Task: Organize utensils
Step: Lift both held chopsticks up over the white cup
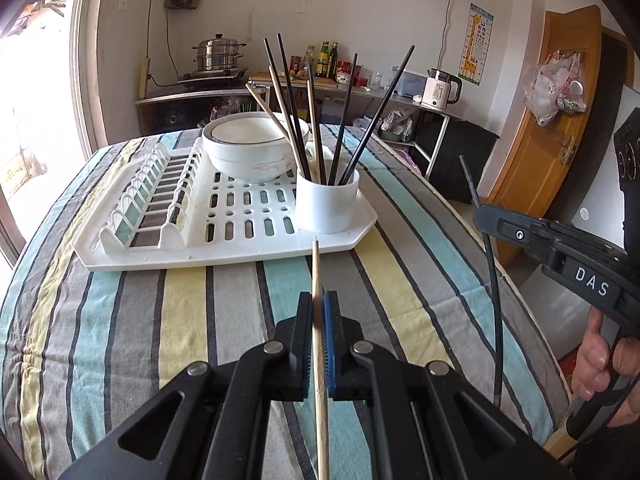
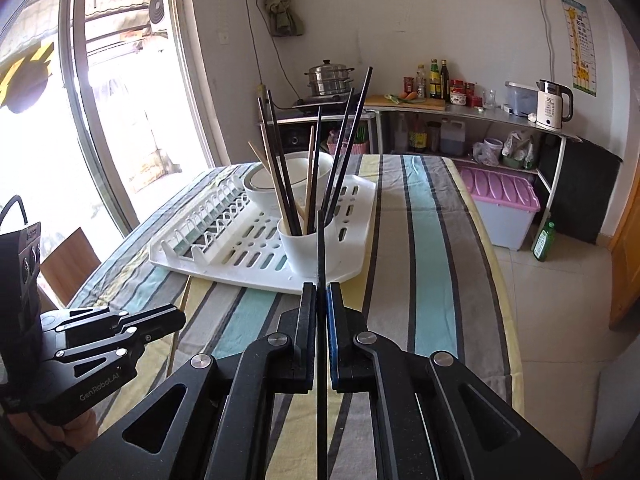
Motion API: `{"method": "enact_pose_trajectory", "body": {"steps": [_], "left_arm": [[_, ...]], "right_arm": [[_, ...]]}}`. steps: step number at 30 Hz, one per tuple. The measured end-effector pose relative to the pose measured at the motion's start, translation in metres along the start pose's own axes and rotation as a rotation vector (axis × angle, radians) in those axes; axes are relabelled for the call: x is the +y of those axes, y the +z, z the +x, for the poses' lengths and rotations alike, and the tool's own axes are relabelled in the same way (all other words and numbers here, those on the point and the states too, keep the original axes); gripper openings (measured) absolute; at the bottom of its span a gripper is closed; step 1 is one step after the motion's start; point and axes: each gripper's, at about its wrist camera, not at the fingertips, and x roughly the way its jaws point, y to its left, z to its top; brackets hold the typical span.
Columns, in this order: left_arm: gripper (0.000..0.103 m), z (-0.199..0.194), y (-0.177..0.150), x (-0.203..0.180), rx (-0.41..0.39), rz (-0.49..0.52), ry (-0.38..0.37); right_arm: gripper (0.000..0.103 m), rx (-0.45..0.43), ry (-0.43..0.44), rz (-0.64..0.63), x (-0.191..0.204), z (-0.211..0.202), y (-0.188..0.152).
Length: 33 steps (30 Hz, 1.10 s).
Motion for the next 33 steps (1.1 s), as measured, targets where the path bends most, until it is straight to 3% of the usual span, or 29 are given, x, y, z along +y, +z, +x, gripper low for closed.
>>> {"method": "enact_pose_trajectory", "body": {"steps": [16, 33], "left_arm": [[0.005, -0.046, 0.011, 0.008, -0.107, -0.001, -0.060], [0.005, -0.067, 0.016, 0.007, -0.141, 0.030, -0.081]], "right_arm": [[0.005, -0.090, 0.012, 0.005, 0.007, -0.037, 0.001], [0.005, -0.153, 0.006, 0.007, 0.011, -0.057, 0.007]]}}
